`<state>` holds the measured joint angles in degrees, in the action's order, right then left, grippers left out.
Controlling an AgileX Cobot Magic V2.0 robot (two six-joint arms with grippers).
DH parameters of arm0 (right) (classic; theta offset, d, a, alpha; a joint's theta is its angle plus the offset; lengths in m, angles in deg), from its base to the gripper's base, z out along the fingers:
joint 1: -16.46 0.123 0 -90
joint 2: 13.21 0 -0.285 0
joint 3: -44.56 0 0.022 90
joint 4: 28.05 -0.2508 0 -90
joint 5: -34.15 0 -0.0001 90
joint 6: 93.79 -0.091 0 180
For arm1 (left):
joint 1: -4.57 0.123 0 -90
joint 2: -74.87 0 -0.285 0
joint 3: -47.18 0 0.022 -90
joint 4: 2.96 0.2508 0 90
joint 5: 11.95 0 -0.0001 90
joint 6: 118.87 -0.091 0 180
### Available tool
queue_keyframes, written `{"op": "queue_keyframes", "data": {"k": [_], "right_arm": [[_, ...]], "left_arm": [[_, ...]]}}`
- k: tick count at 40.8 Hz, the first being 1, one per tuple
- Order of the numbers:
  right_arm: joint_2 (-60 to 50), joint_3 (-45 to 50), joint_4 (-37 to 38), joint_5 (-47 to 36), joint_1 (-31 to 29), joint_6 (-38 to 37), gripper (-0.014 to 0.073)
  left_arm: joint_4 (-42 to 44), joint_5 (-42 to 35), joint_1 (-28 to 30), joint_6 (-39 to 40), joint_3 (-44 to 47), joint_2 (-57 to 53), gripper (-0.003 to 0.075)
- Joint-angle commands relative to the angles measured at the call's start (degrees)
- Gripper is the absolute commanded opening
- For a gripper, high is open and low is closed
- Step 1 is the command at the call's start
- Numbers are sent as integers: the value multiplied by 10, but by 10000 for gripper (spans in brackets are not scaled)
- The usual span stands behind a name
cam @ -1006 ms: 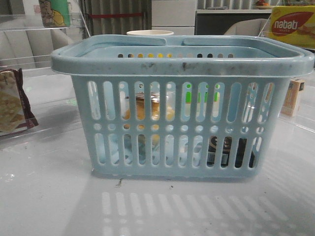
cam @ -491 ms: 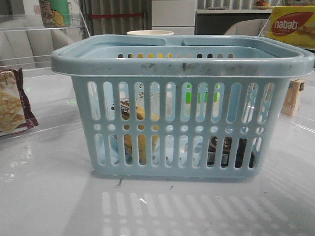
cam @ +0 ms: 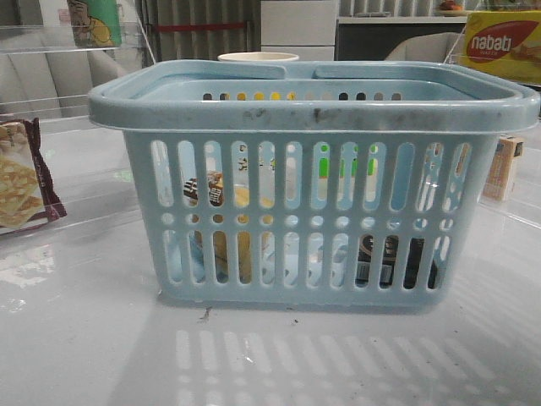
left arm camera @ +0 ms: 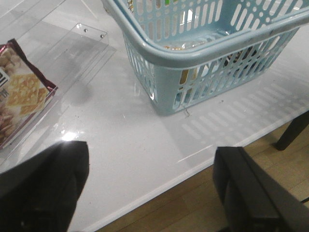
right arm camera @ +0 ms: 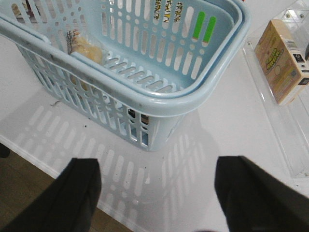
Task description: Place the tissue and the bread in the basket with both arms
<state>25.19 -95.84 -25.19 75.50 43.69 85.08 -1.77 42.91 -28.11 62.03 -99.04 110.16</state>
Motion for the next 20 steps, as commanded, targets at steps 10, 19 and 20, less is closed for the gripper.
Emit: {"op": "queue_keyframes", "data": {"k": [10, 19, 20], "right_arm": [[1, -16, 12, -9, 1, 1, 591], [1, -16, 12, 26, 1, 7, 456], [1, -16, 12, 27, 1, 7, 429]], "left_arm": [[23, -34, -2, 9, 34, -47, 580], [16, -33, -2, 5, 40, -47, 488], [15, -33, -2, 5, 40, -47, 475]]}}
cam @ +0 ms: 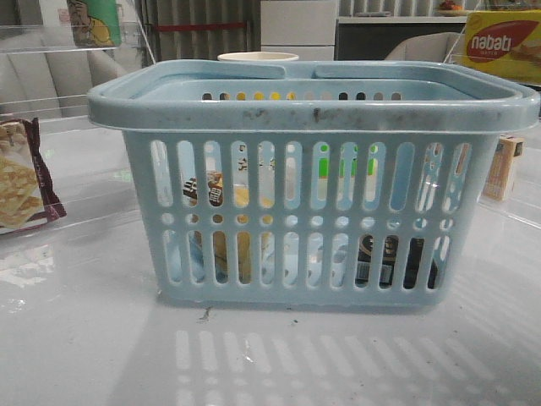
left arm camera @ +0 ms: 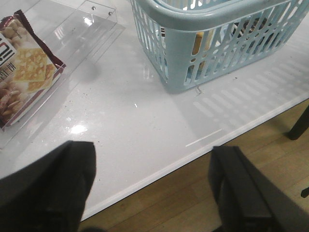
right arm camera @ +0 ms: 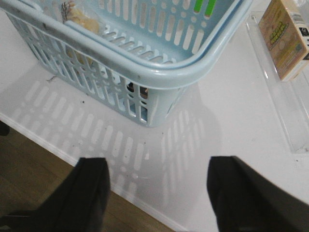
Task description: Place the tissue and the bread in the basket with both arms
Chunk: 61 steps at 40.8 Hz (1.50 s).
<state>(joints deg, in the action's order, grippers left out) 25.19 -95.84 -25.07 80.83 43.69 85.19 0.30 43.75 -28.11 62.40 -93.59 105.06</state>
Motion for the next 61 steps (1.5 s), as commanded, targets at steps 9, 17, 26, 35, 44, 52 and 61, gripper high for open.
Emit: {"op": "queue_keyframes", "data": {"k": [9, 17, 26, 35, 44, 52, 61], "right_arm": [[1, -16, 5, -26, 1, 6, 317], [1, -16, 3, -24, 1, 6, 315], [1, -16, 3, -23, 1, 10, 167], [1, -16, 3, -17, 1, 20, 88], [1, -16, 3, -12, 1, 20, 52], [1, -16, 3, -8, 1, 20, 52], [1, -16, 3, -6, 1, 20, 52]], "left_arm": [[-26, -41, -2, -29, -14, 4, 388], [-39, -42, -2, -45, -14, 4, 383], [-33, -47, -2, -45, -14, 4, 382], [-33, -51, -2, -45, -11, 4, 273], [-33, -62, -2, -43, 15, 4, 91], [-30, -65, -2, -9, 19, 4, 97], [-33, -71, -2, -9, 19, 4, 96]]}}
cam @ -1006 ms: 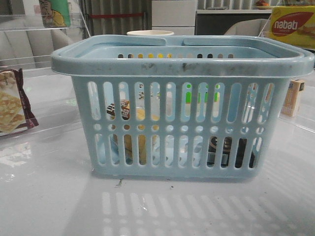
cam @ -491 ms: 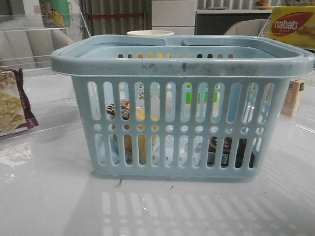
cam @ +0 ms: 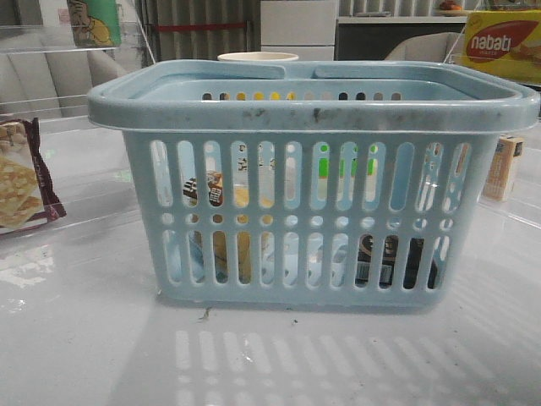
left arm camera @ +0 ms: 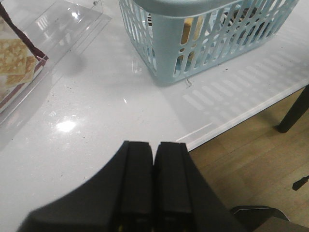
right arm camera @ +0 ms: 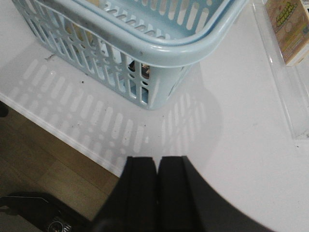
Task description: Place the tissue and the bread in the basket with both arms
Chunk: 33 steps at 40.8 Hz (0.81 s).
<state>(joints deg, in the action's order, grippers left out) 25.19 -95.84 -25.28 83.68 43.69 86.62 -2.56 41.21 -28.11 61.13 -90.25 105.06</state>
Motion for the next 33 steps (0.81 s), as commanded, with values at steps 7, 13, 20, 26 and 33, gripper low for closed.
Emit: {"op": "queue_keyframes", "data": {"k": [7, 13, 20, 26, 33], "right_arm": [[1, -16, 5, -34, 1, 6, 52], [1, -16, 5, -34, 1, 6, 52], [1, -16, 5, -34, 1, 6, 52], [1, -16, 5, -34, 1, 6, 52], [1, -16, 5, -34, 1, 6, 52]], "left_arm": [[-4, -46, -2, 4, -15, 4, 96], [-4, -46, -2, 4, -15, 4, 96], [40, -92, 10, 0, 5, -24, 97], [49, -242, 84, 0, 93, -73, 97], [32, -387, 179, 0, 210, -137, 97]]}}
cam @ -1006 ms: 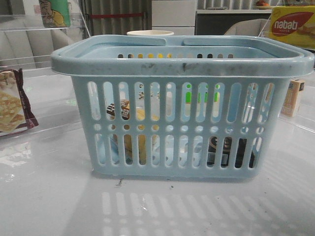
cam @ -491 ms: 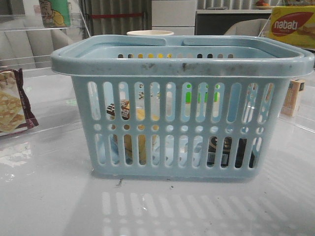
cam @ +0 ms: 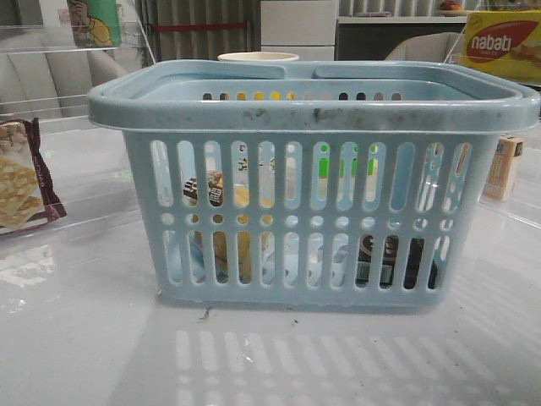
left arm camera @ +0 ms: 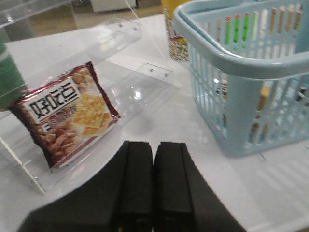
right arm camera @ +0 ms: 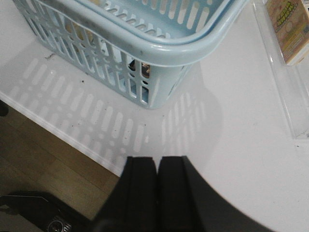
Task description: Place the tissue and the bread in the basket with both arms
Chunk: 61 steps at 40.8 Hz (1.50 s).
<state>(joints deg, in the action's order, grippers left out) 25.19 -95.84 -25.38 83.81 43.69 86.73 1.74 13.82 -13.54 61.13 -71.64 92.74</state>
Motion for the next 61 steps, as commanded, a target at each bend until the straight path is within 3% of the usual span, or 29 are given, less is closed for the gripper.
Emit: {"op": "queue_keyframes", "data": {"k": [1, 8, 18, 48, 61], "right_arm": [[1, -16, 6, -35, 1, 5, 52], [1, -16, 6, -35, 1, 5, 52], [1, -16, 6, -35, 1, 5, 52], [1, -16, 6, -34, 1, 5, 52], [1, -16, 6, -34, 1, 5, 52]], "left_arm": [[-20, -130, 45, 0, 40, -24, 97], [-53, -195, 123, 0, 114, -71, 97], [-53, -237, 172, 0, 160, -115, 97], [-53, -280, 172, -18, 164, -115, 97], [-53, -288, 142, -18, 164, -115, 97]]}}
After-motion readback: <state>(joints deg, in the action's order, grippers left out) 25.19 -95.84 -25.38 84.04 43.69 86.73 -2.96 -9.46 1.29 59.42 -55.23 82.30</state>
